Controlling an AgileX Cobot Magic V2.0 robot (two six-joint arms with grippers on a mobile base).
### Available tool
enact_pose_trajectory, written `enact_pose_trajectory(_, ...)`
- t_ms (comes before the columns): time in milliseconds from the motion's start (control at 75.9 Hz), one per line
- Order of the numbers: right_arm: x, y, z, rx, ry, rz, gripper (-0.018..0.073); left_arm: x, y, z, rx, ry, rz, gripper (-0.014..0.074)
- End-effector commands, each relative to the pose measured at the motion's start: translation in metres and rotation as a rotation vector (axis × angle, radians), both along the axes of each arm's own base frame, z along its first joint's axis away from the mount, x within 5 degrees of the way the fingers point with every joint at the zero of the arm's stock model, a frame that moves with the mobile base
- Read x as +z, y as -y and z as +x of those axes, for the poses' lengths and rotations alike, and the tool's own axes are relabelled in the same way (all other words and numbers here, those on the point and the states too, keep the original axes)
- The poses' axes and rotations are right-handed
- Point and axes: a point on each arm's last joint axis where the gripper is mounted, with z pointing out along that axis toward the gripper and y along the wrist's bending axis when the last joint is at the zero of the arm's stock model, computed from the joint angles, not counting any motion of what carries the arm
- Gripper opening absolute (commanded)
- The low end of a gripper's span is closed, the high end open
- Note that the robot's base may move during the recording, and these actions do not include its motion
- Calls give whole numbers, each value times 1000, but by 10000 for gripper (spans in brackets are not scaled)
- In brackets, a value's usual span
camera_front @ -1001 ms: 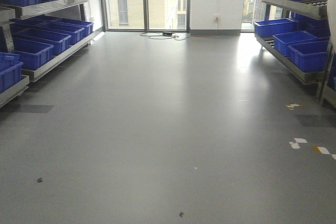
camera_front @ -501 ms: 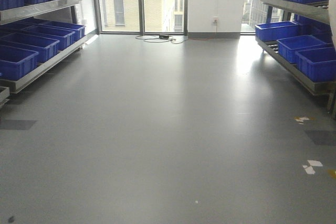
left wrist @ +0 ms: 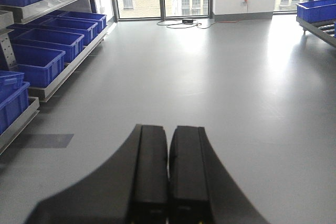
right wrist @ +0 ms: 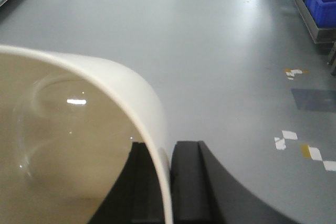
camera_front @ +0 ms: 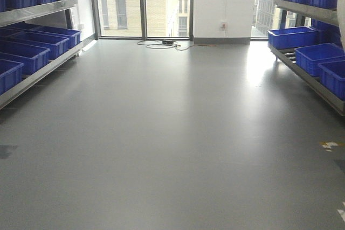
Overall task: Move white bin to right shelf second layer
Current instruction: 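Drive toward the windows and turn toward the roller shelf rack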
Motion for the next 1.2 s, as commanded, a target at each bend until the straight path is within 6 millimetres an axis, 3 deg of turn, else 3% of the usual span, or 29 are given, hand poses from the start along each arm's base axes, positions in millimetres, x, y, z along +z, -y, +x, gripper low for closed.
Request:
enact_pose_trajectory(0,18,1,2,-13,119,9,77,-4,0,0,-1,66,-9,85)
enact_pose_trajectory(1186,18,1,2,-13,120,9,77,-4,0,0,-1,66,-9,85)
